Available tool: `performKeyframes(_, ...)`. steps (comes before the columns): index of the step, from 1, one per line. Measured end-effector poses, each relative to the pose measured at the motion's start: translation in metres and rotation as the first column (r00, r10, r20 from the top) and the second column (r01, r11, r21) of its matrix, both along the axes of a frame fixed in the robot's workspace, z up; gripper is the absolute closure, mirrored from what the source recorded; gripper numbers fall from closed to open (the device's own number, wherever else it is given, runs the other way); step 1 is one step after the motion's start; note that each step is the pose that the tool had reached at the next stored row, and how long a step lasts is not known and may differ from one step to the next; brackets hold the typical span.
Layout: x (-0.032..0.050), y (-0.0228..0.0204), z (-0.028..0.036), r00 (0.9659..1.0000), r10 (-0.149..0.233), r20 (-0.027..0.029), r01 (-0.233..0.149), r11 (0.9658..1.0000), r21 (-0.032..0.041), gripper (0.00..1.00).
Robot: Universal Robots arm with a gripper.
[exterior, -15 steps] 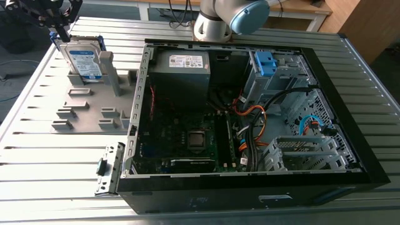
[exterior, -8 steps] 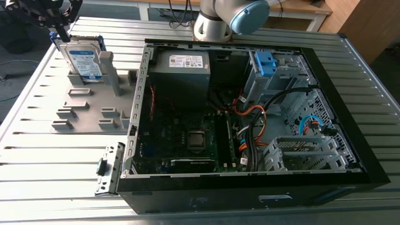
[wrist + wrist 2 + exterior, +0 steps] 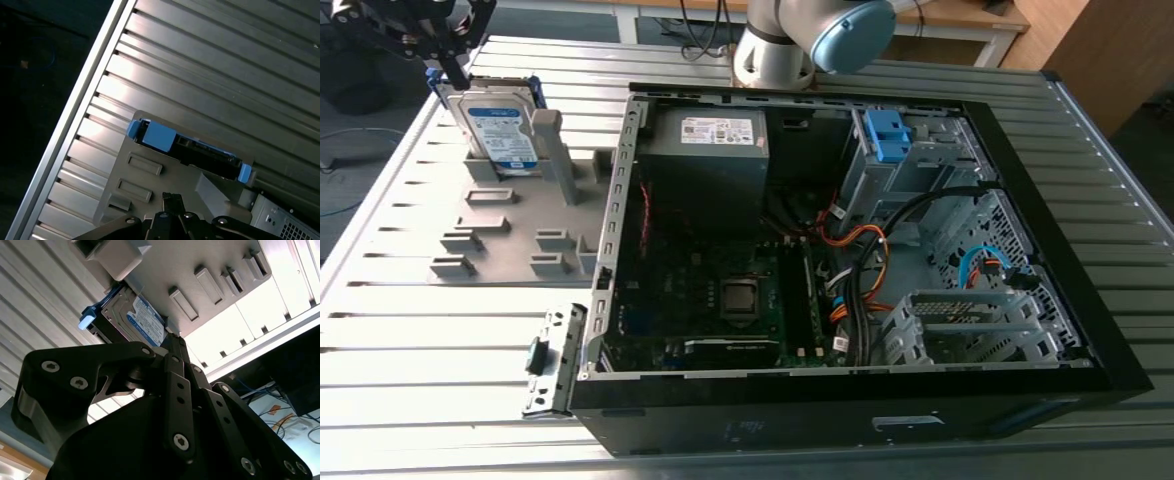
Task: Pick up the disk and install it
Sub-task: 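Pick up the disk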
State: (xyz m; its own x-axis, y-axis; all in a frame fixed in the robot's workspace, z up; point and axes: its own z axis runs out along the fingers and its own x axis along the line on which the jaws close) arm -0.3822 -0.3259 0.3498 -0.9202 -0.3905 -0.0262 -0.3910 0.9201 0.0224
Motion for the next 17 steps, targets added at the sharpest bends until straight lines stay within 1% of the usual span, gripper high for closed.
performKeyframes(17,0.0,0.0,0.0,0.9992,0.039,-0.0001,-0.039,0.9992,0.0,0.89)
